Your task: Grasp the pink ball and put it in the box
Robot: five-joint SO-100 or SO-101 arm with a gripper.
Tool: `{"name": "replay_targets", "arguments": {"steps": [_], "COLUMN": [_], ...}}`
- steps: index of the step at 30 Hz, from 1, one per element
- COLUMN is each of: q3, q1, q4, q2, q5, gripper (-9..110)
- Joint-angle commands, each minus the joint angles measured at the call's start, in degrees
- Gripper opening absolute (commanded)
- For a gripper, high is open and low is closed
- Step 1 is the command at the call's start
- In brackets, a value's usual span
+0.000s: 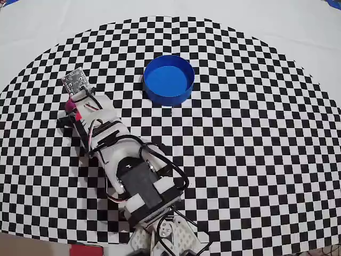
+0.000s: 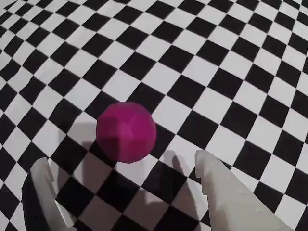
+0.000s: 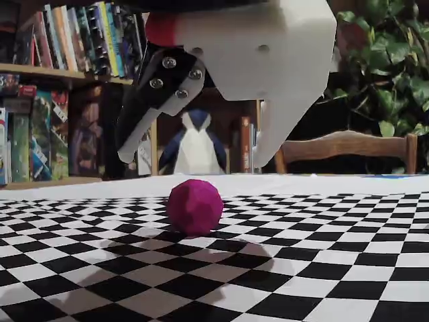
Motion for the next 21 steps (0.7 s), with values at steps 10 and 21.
{"name": "replay_targets", "arguments": {"steps": [10, 21], "q3": [-4.8, -8.0], "q1": [0.1, 0.2], "q4": [-0.4, -0.2], "q2": [-3.2, -6.2], "q5": [0.3, 0.3], "gripper": [35, 35]}}
